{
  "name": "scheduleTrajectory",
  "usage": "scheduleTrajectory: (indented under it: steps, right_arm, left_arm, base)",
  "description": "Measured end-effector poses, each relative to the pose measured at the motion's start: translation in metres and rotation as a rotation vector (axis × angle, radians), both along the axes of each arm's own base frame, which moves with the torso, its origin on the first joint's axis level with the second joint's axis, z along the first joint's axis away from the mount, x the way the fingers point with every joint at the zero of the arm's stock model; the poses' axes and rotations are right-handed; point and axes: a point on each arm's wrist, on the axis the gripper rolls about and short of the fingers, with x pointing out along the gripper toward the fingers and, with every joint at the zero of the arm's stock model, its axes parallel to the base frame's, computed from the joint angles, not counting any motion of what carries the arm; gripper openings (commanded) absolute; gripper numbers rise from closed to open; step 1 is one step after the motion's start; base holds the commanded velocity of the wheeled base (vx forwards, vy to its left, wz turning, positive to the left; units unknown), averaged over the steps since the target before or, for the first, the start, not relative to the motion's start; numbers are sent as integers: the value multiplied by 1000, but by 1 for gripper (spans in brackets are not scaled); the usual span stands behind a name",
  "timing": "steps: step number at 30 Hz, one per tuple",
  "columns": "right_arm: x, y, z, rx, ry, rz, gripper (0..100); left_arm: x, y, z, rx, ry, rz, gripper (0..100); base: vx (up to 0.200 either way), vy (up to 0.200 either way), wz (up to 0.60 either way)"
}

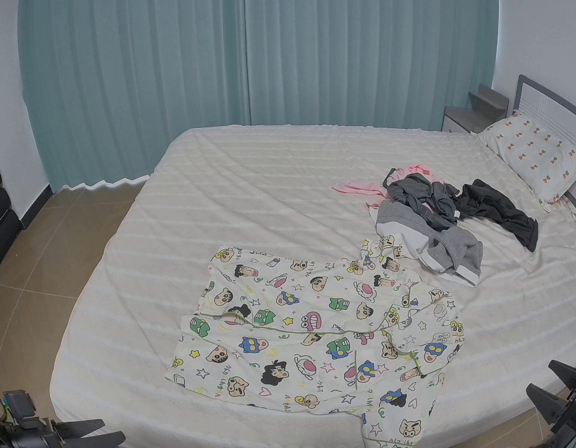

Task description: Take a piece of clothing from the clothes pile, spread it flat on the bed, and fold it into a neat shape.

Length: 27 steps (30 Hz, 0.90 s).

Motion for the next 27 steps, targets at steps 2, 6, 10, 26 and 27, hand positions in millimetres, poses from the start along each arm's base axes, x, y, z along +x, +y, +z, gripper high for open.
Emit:
scheduleTrajectory:
  steps: [2, 6, 10, 26, 27]
  right_arm:
    - [-1, 0, -4, -14, -2, -7, 100]
    - [-7, -1, -12, -61, -51, -29, 100]
    - [-12, -2, -17, -111, -114, -56, 100]
    - [-22, -4, -31, -307, -240, -248, 100]
    - [-22, -4, -31, -308, -241, -249, 100]
  left_arm:
    - [-9, 1, -1, 3, -71, 7, 100]
    - [-20, 4, -3, 43, -194, 70, 100]
    - [-24, 7, -4, 167, -305, 143, 100]
    - [-17, 16, -14, 545, -500, 515, 100]
    - [-17, 16, -14, 548, -495, 525, 100]
  base:
    - [0, 0, 0]
    - [0, 0, 0]
    - [0, 0, 0]
    - [0, 0, 0]
    - [0, 0, 0]
